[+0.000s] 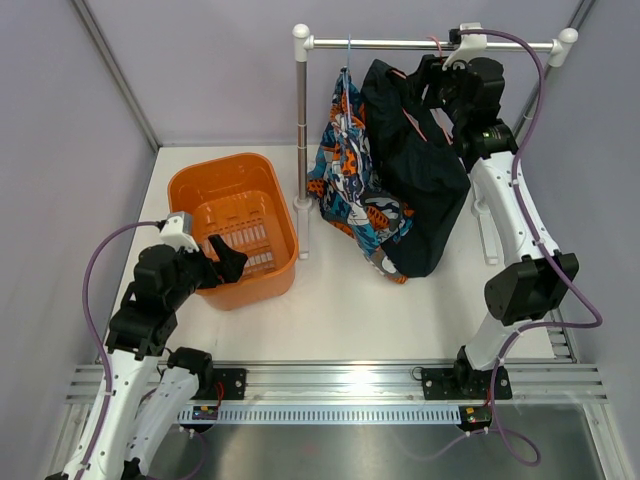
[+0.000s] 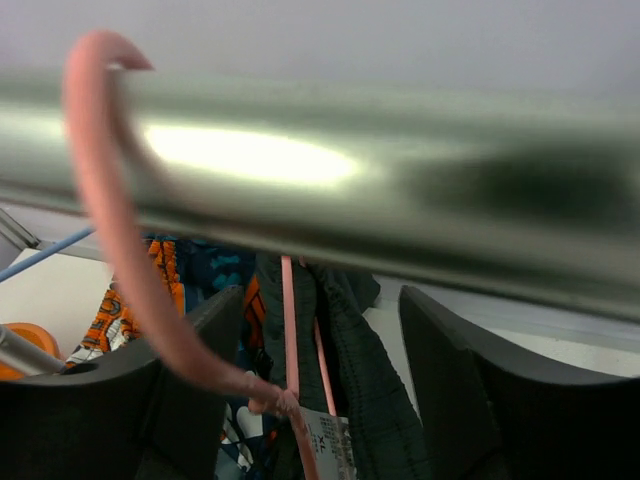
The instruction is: Remove the shorts from the hanger
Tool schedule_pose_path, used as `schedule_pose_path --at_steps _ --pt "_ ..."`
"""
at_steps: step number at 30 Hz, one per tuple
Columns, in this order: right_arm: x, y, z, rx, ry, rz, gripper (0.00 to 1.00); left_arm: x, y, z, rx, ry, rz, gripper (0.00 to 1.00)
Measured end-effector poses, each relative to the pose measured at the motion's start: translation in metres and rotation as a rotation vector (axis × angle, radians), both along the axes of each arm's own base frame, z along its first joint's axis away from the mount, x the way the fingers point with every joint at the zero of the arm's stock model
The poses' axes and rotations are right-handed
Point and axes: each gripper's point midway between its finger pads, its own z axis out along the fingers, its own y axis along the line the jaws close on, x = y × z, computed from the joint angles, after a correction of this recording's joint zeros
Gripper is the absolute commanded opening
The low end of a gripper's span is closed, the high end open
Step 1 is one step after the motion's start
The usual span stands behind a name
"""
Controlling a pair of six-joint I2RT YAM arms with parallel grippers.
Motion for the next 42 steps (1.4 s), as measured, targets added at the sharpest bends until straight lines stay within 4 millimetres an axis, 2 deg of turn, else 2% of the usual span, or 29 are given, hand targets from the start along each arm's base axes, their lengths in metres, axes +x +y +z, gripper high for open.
schedule_pose_path --at_steps 5,8,9,11,18,25,30,37,39,42 --pt "0.002 -0.002 -0.002 -0.002 0.004 -0.014 0.54 0.000 0.000 0.000 0.000 0.000 0.000 0.99" --pt "0.002 -0.003 -0.002 -0.005 0.003 -0.017 0.30 0.000 0.000 0.000 0.000 0.000 0.000 0.99" --pt "0.002 -0.003 -0.002 -0.006 0.003 -0.016 0.15 0.000 0.000 0.000 0.000 0.000 0.000 0.99" --pt "0.002 -0.001 -0.002 -0.008 0.002 -0.012 0.01 0.000 0.000 0.000 0.000 0.000 0.001 0.99" --pt "-0.001 -0.001 -0.001 -0.002 0.005 -0.015 0.00 0.000 0.000 0.000 0.000 0.000 0.000 0.99" --pt "-0.019 -0.008 0.004 -0.001 0.041 -0.038 0.00 0.000 0.000 0.000 0.001 0.000 -0.002 0.99" --pt "-0.044 -0.014 0.030 0.016 0.013 -0.053 0.00 -0.001 -0.001 0.001 -0.001 -0.005 -0.004 0.99" --pt "-0.097 -0.020 0.076 0.046 -0.064 -0.048 0.00 -0.001 -0.001 0.001 -0.001 -0.006 -0.004 0.99" --pt "-0.111 -0.022 0.079 0.056 -0.069 -0.047 0.00 -0.001 -0.001 0.001 -0.001 -0.006 -0.004 0.99" --pt "-0.129 -0.025 0.068 0.069 -0.038 -0.047 0.00 -0.001 -0.001 0.001 -0.001 -0.006 -0.005 0.99"
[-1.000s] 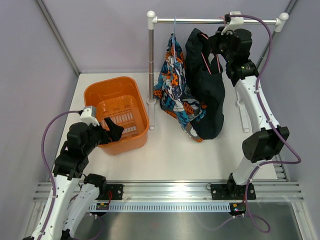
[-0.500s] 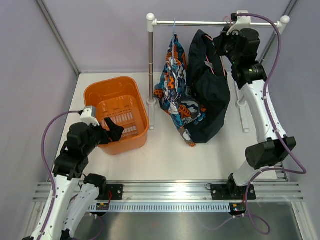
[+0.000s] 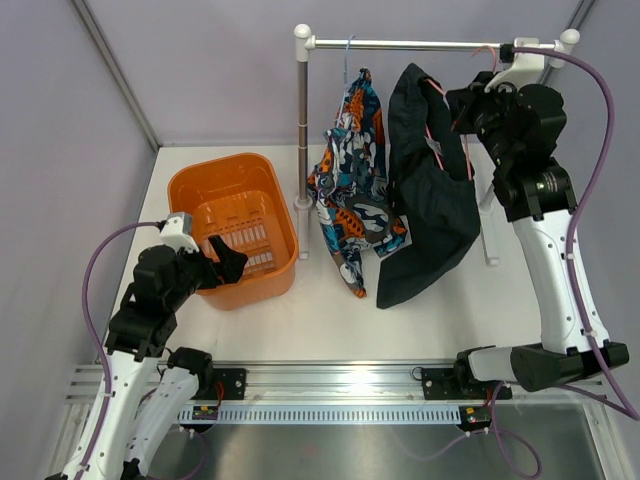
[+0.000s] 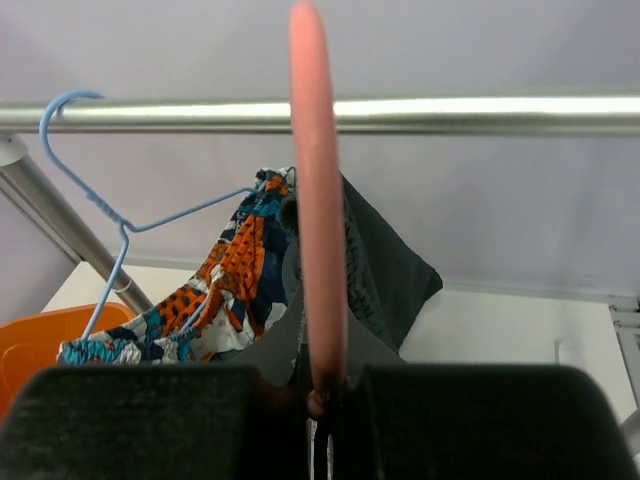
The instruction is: Remove the shorts from the hanger
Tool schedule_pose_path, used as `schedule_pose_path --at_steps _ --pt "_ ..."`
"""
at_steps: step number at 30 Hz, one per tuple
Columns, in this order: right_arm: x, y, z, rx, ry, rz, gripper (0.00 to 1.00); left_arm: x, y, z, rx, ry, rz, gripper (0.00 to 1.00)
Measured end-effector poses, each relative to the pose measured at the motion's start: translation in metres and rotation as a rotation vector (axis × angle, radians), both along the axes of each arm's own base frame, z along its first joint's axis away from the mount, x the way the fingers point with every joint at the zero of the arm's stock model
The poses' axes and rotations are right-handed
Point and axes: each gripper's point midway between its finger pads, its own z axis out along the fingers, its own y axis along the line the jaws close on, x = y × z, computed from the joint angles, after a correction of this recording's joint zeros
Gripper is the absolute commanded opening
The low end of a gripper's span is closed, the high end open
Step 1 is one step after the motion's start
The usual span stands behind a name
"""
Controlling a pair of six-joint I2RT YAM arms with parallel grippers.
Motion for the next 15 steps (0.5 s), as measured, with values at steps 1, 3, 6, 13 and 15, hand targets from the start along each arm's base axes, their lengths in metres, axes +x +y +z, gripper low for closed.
schedule_pose_path --at_steps 1,3,6,13,15 --pt "-0.005 0.000 -0.006 0.004 0.017 0.001 0.00 0.000 0.000 0.000 -0.001 0.000 -0.001 0.99" --pt "-0.014 -0.001 -0.022 0.017 0.062 0.002 0.00 0.000 -0.001 0.000 -0.002 -0.001 -0.007 0.99" --pt "-0.036 -0.002 -0.046 0.043 0.145 0.007 0.00 -0.002 -0.005 0.001 -0.009 -0.003 -0.030 0.99" --pt "-0.140 0.005 -0.065 0.145 0.252 0.113 0.00 -0.012 -0.036 0.013 -0.073 -0.051 -0.216 0.99" --pt "-0.169 0.010 -0.070 0.163 0.266 0.160 0.00 -0.016 -0.049 0.018 -0.095 -0.071 -0.288 0.99"
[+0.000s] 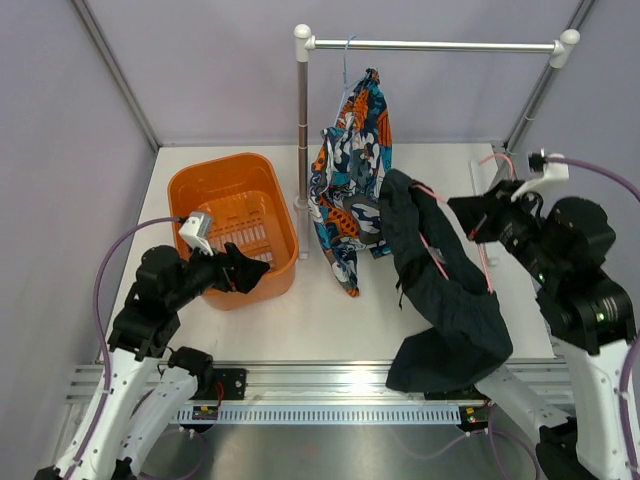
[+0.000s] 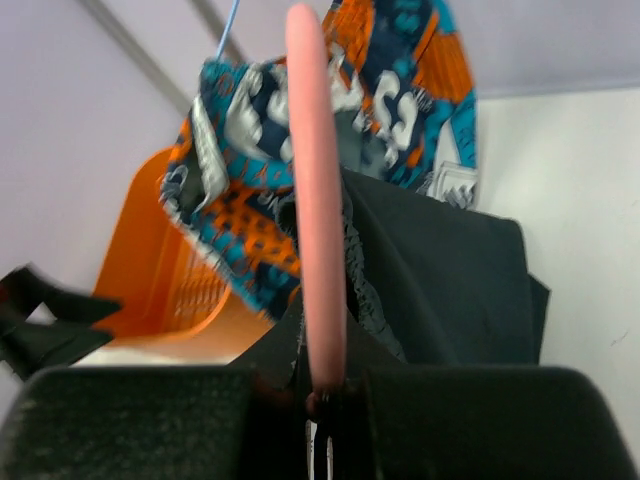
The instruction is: Remove the shorts from the hanger
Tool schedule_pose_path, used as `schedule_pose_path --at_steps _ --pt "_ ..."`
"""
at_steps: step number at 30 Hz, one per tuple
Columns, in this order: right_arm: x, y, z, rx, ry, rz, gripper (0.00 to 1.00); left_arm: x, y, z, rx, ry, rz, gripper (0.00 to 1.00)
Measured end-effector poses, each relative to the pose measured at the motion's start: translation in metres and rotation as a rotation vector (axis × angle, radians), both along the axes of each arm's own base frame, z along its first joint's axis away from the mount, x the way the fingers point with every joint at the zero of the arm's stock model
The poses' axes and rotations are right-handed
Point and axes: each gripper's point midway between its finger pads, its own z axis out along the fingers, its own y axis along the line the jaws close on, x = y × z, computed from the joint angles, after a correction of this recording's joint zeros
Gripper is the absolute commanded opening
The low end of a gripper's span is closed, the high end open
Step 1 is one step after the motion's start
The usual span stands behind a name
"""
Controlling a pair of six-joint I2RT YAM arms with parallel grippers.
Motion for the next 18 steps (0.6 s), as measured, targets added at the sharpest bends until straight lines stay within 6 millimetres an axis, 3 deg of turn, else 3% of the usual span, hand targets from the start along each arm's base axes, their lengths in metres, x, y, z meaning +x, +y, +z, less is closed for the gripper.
schedule_pose_path --at_steps 2,5,9,13,16,18 --pt "-0.026 0.001 -0.008 0.018 0.012 0.030 0.00 -0.005 -0.016 0.004 -0.010 -0.016 -0.072 0.99" --pt "-0.042 0.000 -0.029 0.029 0.058 0.047 0.00 -0.021 -0.047 0.007 -0.007 -0.021 -0.204 0.99" --pt "-0.041 0.004 -0.063 0.019 0.166 0.052 0.00 -0.047 -0.096 0.023 0.042 -0.037 -0.361 0.99" --pt "-0.038 0.006 -0.074 0.019 0.213 0.052 0.00 -0.073 -0.153 0.059 0.077 -0.114 -0.465 0.99" --pt "-0.037 0.007 -0.075 0.022 0.219 0.052 0.00 -0.063 -0.182 0.087 0.085 -0.159 -0.398 0.99" --pt "-0.038 0.008 -0.074 0.027 0.216 0.058 0.00 -0.046 -0.193 0.094 0.092 -0.174 -0.317 0.99"
